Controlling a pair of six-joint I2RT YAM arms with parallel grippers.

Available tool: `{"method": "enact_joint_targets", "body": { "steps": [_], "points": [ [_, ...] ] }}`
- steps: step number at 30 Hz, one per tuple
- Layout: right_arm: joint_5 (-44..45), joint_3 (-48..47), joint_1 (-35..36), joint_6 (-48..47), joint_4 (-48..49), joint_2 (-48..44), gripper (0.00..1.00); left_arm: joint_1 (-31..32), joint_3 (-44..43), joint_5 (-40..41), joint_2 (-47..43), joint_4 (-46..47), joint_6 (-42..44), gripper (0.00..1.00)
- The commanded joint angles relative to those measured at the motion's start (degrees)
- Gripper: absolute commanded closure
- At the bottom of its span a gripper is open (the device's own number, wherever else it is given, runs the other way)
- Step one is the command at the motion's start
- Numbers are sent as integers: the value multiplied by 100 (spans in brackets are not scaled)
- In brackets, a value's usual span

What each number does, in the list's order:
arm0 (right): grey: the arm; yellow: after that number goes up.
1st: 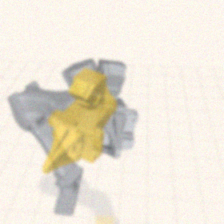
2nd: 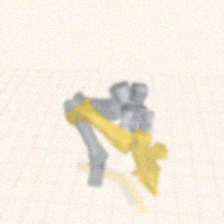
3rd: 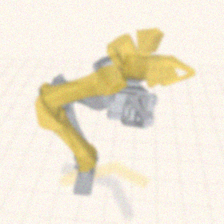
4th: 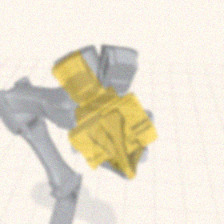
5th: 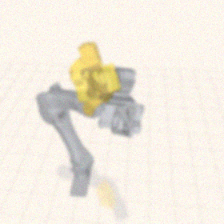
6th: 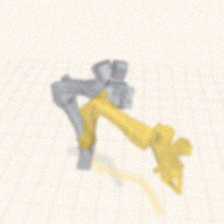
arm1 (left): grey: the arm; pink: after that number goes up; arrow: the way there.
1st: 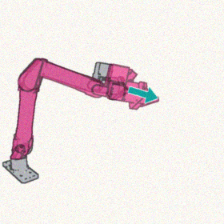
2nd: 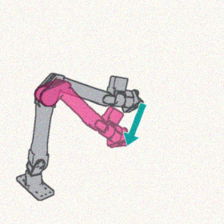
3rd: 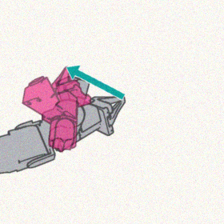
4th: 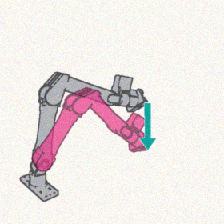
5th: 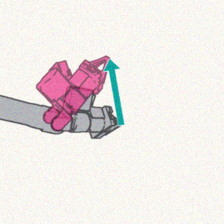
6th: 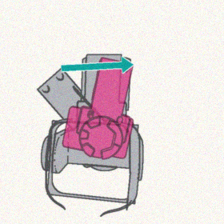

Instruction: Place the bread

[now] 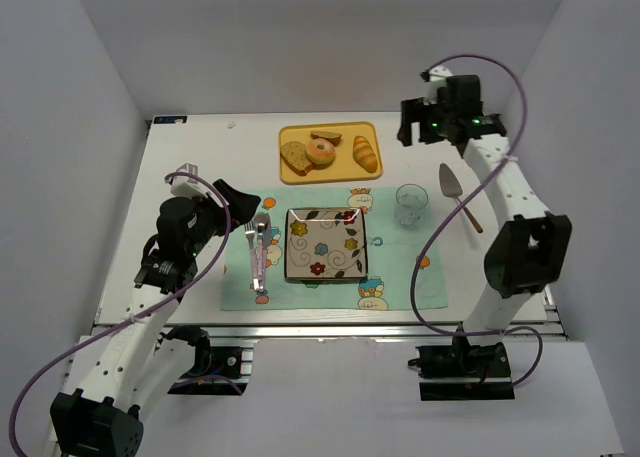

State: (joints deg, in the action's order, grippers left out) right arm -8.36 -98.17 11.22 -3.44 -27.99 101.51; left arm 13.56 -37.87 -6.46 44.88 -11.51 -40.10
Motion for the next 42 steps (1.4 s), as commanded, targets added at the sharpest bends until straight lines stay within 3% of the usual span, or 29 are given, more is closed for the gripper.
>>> {"method": "enact_joint_targets", "body": {
  "steps": [1, 7, 8, 9, 11, 12, 14, 18, 22, 42],
  "points": [
    [-314, 604, -655, -130, 65, -455, 11, -29, 51, -22, -102, 140, 28, 2],
    [-1343, 1274, -1640, -2483, -354, -984, 13, -20, 104, -66, -85, 228, 54, 2],
    [-1248, 1439, -1702, -2616, -391, -1011, 20, -29, 104, -66, -76, 237, 81, 2],
    [-1003, 1537, -1729, -2722, -383, -1046, 46, -29, 95, -66, -68, 237, 90, 2],
    [-861, 1747, -1807, -2828, -506, -1064, 77, -29, 87, -66, -50, 237, 133, 2],
    [-669, 1818, -1825, -2855, -523, -1081, 87, -20, 78, -66, -50, 237, 151, 2],
    [-518, 1968, -1878, -2872, -637, -1072, 85, -20, 78, -49, -67, 219, 186, 2],
    [-421, 2073, -1966, -2934, -971, -950, 52, -29, 122, -57, -111, 219, 221, 2],
    [-403, 2223, -2036, -3074, -1191, -791, 44, -29, 131, -92, 2, 219, 300, 2],
    [238, 2601, -2063, -3083, -656, 79, 47, -20, -63, -128, 232, 114, 485, 2]
  ]
}}
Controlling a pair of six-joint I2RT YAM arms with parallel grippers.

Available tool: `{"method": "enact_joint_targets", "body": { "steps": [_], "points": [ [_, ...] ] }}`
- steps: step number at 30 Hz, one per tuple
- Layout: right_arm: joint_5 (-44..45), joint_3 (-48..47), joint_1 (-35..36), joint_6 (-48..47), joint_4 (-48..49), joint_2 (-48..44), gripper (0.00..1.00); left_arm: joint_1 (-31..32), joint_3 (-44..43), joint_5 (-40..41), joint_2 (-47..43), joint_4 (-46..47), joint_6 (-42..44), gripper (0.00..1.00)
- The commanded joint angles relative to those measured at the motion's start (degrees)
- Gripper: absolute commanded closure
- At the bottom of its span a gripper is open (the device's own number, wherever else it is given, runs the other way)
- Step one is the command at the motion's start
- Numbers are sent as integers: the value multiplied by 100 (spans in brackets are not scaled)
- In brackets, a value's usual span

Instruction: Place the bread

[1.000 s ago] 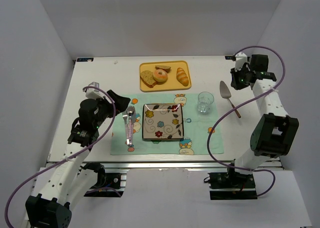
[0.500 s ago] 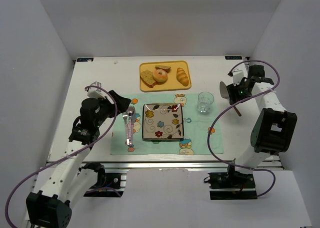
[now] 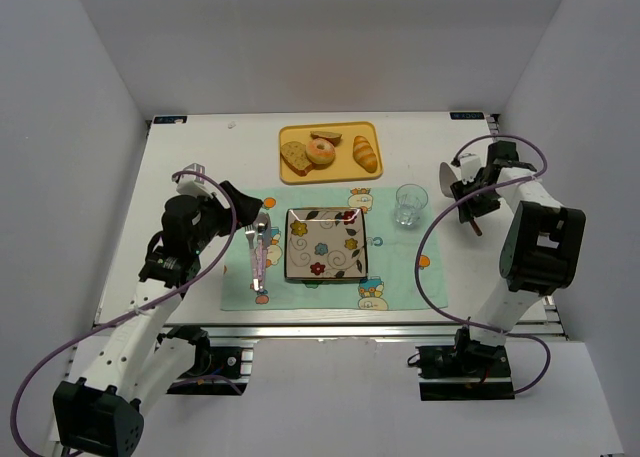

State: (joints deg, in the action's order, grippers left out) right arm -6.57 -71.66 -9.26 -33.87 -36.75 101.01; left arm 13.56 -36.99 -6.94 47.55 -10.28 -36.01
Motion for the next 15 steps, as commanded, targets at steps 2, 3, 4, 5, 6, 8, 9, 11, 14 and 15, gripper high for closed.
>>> {"method": "enact_joint_targets", "body": {
  "steps": [2, 3, 4, 5, 6, 8, 9, 11, 14, 15],
  "points": [
    [68, -15, -24, -32, 308, 217, 50, -20, -142, -71, -61, -61, 68, 2],
    [77, 3, -15, -6, 353, 235, 51, -20, -142, -45, -79, -70, 68, 2],
    [77, 3, -23, 20, 379, 261, 52, -29, -142, -27, -114, -79, 68, 2],
    [68, 11, -24, 64, 414, 305, 54, -29, -133, -27, -114, -96, 59, 2],
    [59, 11, -15, 91, 441, 322, 55, -20, -133, -9, -123, -105, 59, 2],
    [59, 20, -15, 161, 467, 340, 56, -29, -141, 0, -149, -140, 59, 2],
    [68, 38, -23, 170, 511, 340, 57, -29, -142, -9, -150, -158, 50, 2],
    [103, 64, -15, 231, 546, 332, 58, -29, -142, 8, -158, -158, 50, 2],
    [164, 161, -24, 319, 643, 305, 61, -29, -142, 8, -167, -184, 41, 2],
    [182, 204, -24, 337, 678, 270, 62, -20, -142, 8, -176, -185, 41, 2]
  ]
}}
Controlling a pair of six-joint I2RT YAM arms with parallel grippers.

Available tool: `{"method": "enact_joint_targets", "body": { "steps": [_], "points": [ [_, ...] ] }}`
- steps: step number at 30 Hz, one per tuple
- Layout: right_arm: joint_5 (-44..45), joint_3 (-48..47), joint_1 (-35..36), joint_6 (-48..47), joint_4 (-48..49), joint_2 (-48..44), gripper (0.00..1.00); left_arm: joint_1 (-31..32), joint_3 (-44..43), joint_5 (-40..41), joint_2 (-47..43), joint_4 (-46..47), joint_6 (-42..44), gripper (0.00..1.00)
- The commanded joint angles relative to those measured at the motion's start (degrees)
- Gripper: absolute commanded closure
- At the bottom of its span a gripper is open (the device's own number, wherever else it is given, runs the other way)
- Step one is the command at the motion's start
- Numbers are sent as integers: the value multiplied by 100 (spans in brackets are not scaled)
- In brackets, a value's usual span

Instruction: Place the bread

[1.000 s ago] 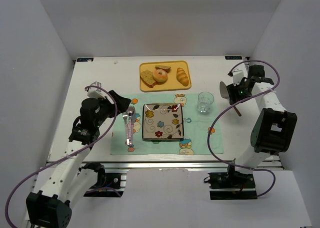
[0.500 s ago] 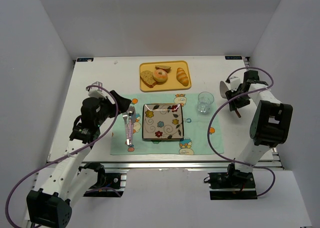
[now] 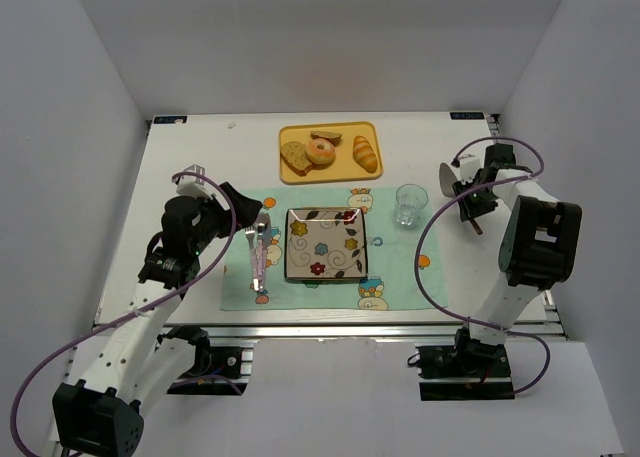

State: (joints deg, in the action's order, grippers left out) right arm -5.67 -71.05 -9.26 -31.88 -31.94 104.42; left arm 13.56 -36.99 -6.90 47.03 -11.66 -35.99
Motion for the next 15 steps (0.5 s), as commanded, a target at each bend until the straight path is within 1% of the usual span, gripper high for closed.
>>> {"method": "enact_joint_targets", "body": {
  "steps": [1, 7, 11, 15],
  "points": [
    [110, 231, -24, 155, 293, -106, 62, -20, -142, 13, -123, -56, 39, 2],
    [154, 451, -24, 322, 496, -264, 65, -20, -124, 4, -150, -47, 22, 2],
    [181, 618, -59, 463, 733, -343, 65, -20, -115, 4, -167, -56, 22, 2],
    [137, 548, -85, 586, 786, -352, 63, -29, -106, 13, -185, -64, 22, 2]
  ]
}}
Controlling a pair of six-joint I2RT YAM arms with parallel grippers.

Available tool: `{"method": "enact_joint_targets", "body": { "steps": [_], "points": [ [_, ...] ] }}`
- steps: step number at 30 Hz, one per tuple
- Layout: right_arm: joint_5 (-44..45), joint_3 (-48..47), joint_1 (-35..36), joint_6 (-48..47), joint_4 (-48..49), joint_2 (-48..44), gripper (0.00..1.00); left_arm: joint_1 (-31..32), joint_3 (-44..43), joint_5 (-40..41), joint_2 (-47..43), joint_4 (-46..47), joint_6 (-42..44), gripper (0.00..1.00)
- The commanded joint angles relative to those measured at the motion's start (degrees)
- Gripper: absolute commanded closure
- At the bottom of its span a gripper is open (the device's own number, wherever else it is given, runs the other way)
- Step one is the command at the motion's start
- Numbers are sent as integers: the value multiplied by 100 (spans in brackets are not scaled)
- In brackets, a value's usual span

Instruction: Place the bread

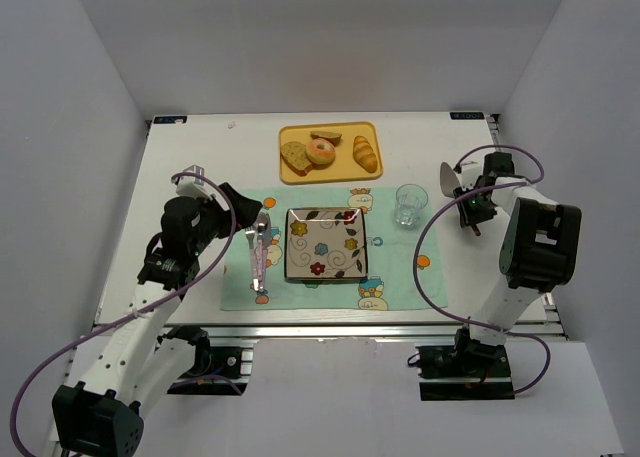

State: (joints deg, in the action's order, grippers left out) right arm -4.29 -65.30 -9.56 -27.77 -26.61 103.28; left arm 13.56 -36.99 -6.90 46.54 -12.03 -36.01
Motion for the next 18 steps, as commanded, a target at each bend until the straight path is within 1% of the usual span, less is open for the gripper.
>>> {"method": "enact_joint_targets", "body": {
  "steps": [1, 11, 18],
  "points": [
    [-19, -53, -63, 193, 253, -221, 63, -20, -98, 13, -128, -27, 15, 2],
    [-133, -282, -107, 307, 191, -230, 57, -20, -80, 4, -146, 17, -20, 2],
    [-238, -334, -107, 412, 165, -344, 57, -29, -80, -31, -93, 61, -20, 2]
  ]
}}
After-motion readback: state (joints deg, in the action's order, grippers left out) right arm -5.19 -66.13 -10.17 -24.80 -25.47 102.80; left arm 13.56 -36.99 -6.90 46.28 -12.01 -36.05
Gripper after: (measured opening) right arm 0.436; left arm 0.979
